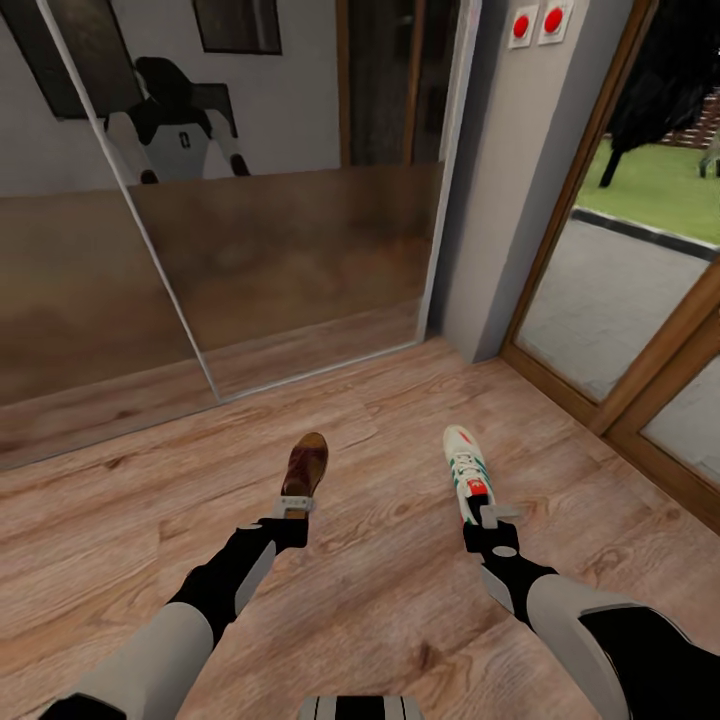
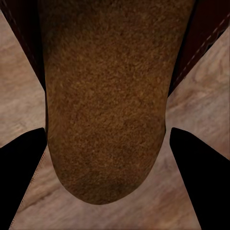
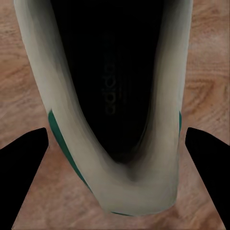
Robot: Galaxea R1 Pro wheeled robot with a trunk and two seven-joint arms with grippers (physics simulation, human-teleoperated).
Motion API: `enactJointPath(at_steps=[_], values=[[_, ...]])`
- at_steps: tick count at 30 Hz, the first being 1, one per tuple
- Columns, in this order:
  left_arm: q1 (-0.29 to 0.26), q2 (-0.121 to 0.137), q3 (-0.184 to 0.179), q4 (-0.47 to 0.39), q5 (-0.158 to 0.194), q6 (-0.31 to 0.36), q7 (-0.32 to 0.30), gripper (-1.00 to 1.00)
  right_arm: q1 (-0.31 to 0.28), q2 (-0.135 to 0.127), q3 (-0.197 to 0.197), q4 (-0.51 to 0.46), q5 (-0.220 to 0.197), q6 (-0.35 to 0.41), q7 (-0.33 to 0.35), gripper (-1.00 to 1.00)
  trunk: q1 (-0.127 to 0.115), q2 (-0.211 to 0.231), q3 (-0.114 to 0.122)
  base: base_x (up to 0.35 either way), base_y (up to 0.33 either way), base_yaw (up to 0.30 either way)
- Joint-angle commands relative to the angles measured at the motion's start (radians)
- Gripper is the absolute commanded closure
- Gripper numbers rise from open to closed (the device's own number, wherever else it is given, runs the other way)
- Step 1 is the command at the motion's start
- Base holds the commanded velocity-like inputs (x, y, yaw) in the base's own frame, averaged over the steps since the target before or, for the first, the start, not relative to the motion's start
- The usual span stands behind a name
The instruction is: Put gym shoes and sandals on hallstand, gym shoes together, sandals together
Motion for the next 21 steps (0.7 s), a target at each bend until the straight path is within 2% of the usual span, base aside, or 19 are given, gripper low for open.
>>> enactJointPath(at_steps=[1,8,10,21], values=[[0.0,0.0,-0.004,-0.001,0.01,0.004,0.005,1.0,-0.001,0.0,0.007,0.005,-0.002,-0.006,-0.003,1.0,-0.001,0.0,0.003,0.0,0.0,0.045],[-0.001,0.0,-0.004,-0.001,0.01,0.004,0.005,1.0,-0.001,0.0,0.007,0.005,-0.002,-0.006,-0.003,1.0,-0.004,0.002,0.031,0.0,0.0,0.023],[0.0,0.0,-0.004,-0.001,0.011,0.004,0.005,1.0,-0.001,0.001,0.008,0.005,-0.002,-0.006,-0.003,1.0,-0.004,0.002,0.031,0.0,0.0,0.128],[0.0,0.0,-0.004,-0.001,0.011,0.002,0.005,1.0,0.006,0.005,0.008,0.005,-0.002,-0.006,-0.003,1.0,-0.004,0.002,0.04,0.0,0.0,0.253]])
